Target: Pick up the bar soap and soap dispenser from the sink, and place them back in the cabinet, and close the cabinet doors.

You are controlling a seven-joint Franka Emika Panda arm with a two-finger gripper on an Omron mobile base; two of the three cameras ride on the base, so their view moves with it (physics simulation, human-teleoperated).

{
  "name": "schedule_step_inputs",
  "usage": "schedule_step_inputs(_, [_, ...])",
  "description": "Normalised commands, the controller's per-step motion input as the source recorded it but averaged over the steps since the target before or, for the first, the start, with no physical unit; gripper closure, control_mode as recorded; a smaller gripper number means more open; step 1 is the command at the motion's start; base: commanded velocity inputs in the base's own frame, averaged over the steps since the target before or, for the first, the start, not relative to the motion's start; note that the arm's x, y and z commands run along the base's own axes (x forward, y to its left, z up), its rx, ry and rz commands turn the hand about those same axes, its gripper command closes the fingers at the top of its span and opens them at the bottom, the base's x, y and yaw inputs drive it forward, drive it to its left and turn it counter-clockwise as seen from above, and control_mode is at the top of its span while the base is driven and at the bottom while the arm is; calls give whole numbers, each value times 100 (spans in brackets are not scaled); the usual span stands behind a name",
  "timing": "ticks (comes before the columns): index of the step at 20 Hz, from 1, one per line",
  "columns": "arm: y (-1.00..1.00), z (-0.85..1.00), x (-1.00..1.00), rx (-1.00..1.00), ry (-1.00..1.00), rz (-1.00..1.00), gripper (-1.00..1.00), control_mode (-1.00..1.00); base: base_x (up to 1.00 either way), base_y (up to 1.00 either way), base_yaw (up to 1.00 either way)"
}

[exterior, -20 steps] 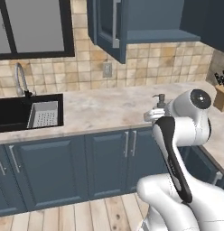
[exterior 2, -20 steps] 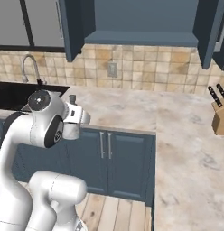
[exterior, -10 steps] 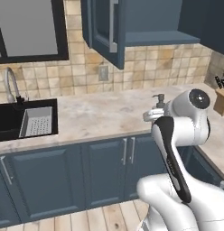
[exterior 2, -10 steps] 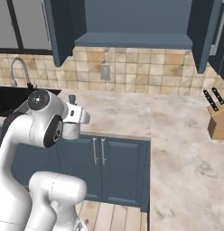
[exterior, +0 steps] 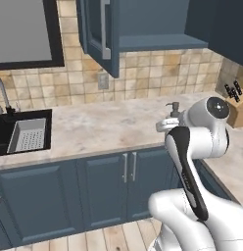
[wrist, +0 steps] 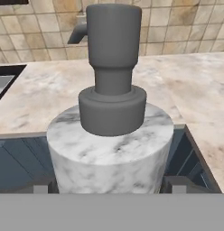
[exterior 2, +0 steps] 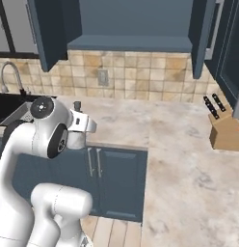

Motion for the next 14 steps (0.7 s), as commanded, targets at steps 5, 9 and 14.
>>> schedule_step_inputs(5, [0,0,0,0,0,0,100,100,55,-5,0])
schedule_step_inputs(9, [0,0,0,0,0,0,100,100,63,0,0])
schedule_step_inputs(14, [0,0,0,0,0,0,100,100,61,-11,0])
